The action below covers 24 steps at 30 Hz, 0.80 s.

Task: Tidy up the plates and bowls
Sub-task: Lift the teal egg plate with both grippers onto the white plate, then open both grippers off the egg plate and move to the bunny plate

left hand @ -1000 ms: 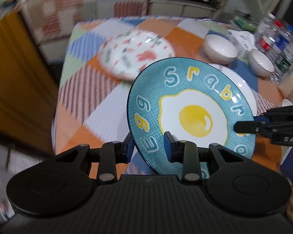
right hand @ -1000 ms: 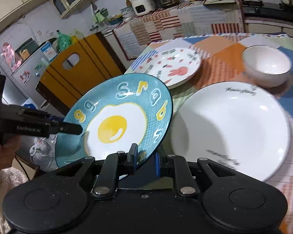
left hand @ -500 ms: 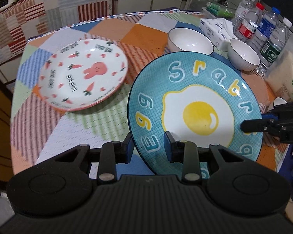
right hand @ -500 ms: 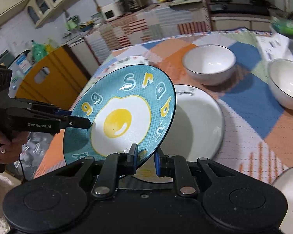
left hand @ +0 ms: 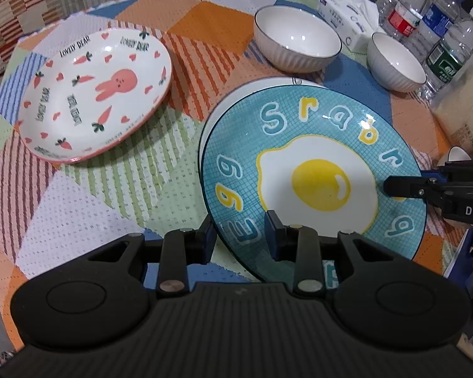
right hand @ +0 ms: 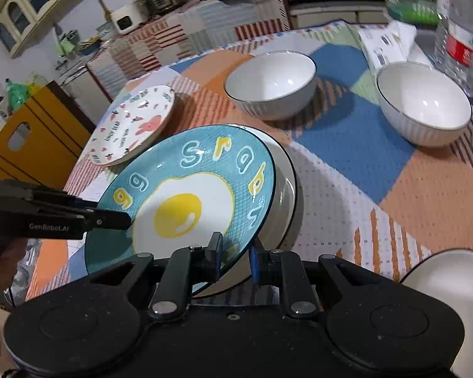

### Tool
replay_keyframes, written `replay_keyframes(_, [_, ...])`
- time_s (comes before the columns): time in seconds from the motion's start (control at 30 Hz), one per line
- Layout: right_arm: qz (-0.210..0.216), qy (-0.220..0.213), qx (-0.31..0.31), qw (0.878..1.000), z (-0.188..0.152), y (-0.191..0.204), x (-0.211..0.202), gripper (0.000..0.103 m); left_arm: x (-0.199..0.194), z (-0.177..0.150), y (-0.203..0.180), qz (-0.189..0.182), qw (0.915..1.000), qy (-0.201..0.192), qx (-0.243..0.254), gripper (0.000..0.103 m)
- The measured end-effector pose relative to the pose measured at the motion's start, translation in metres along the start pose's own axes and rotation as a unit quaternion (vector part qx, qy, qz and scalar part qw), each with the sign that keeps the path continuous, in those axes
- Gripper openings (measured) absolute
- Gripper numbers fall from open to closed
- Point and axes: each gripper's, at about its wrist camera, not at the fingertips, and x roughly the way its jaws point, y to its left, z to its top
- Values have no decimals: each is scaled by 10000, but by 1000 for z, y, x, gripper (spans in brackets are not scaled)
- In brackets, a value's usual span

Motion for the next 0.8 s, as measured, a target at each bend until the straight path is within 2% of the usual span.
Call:
replay_keyframes(0.23, [-280, 207, 49, 9994, 2, 3, 5, 23, 4, 1, -3, 43, 9999, 140, 13, 31])
replay_keyframes(0.37, [-745, 386, -248, 9962, 6, 21, 10, 27, 9, 4, -2, -39, 9992, 395, -46, 31])
replay_keyframes(0.5, [-1524, 540, -820, 9834, 7, 42, 22, 36, 12, 5, -8, 92, 9988, 474, 35, 30])
replay_keyframes(0.6, [-1812, 541, -987, 9770, 10, 46, 31, 37, 14, 8, -9, 135, 9984, 552, 23, 30])
replay_keyframes(0.8, [-2355, 478, -1715, 9554, 7, 62, 44, 36, 16, 9, -8, 223, 9980, 598, -2, 30])
